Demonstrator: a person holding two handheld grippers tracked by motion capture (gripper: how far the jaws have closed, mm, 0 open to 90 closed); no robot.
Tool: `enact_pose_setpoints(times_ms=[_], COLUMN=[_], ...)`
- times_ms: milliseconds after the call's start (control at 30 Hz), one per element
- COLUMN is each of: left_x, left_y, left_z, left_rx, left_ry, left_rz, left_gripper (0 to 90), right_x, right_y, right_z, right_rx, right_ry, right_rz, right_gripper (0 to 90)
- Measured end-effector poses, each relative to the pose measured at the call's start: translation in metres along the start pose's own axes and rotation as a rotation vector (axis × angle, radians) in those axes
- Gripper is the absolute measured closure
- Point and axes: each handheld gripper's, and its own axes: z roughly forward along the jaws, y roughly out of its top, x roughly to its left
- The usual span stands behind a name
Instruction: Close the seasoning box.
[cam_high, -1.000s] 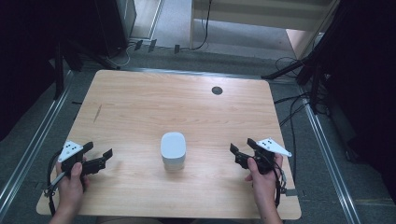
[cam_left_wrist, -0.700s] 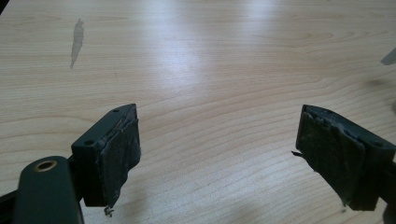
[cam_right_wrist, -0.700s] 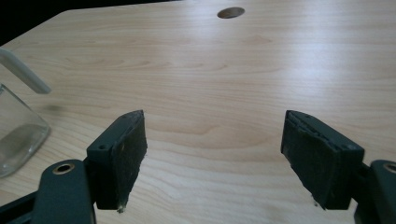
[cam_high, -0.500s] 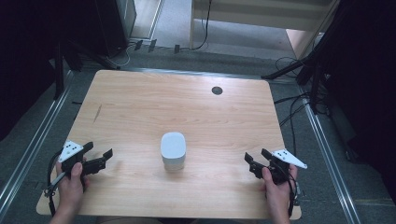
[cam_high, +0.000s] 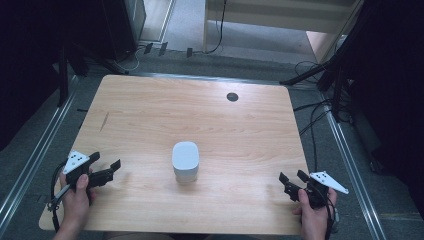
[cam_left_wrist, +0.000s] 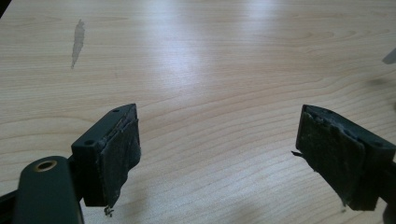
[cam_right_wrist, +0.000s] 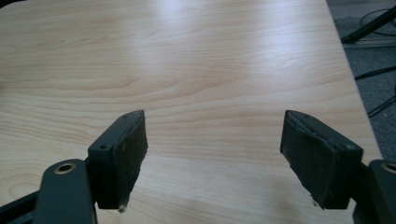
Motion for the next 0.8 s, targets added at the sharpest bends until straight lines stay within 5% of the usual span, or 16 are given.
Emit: enact_pose_setpoints(times_ms=[667, 800], left_x=[0.001, 0.001], left_y=[0.0, 0.0], left_z=[0.0, 0.0], left_rx=[-0.007, -0.005], left_ry=[-0.003, -0.004], left_rz=[-0.01, -0.014], left_gripper=[13.7, 13.7], right_x=[-0.024, -0.026], right_y=[-0.014, -0.015], right_z=[-0.014, -0.018], right_rx=[-0.005, -0.002], right_ry=[-0.032, -0.051], right_rz=[0.014, -0.019], right_gripper=[24.2, 24.0])
